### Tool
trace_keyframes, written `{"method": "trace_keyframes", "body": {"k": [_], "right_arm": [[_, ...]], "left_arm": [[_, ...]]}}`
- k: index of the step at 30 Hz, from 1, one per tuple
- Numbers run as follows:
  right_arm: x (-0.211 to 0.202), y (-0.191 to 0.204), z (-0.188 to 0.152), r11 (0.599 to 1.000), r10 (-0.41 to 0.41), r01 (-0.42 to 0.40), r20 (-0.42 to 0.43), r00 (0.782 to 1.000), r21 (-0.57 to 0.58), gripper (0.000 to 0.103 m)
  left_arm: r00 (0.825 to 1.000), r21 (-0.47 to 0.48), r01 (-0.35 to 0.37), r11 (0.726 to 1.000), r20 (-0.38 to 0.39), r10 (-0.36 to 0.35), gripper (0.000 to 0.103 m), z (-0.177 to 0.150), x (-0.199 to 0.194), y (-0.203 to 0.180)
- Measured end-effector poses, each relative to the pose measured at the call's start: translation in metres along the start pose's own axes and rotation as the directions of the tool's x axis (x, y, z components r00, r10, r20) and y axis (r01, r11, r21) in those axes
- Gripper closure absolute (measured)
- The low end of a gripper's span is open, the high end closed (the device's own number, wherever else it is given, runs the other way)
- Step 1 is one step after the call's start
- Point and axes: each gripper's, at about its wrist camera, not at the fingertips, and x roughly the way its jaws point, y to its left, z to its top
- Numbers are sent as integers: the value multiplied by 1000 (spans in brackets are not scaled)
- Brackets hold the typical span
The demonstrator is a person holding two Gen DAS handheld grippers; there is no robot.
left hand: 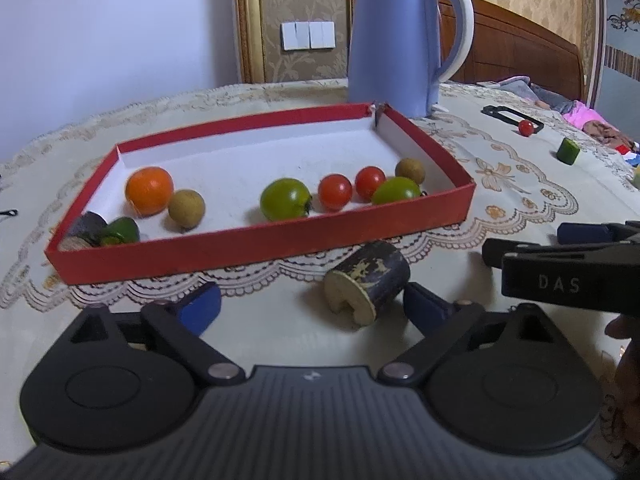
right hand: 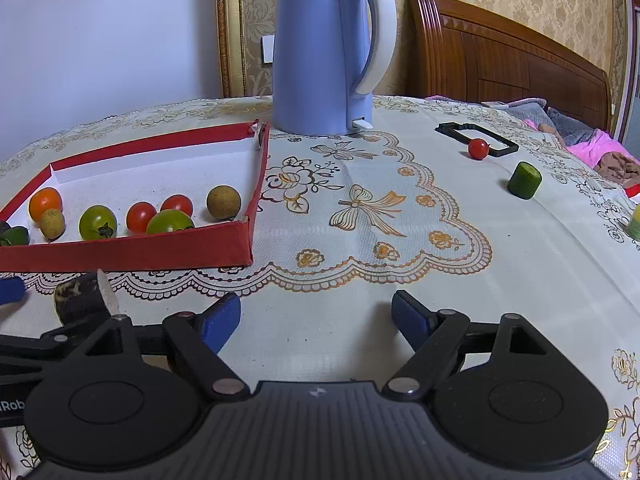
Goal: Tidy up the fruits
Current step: 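Reach the left gripper to the dark cylindrical piece and grasp it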
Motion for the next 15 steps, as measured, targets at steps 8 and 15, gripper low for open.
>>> {"method": "trace_keyframes", "body": {"k": [8,15], "right_arm": [[0,0,0,1000,0,0,0,1000,0,20],[0,0,0,1000,1,-1,0,1000,0,20]], "left_arm": [[1000,-15,21,1000,-4,-21,8,-1,1,2],[1000,27,22,999,13,-22,0,0,-2,-5]]}}
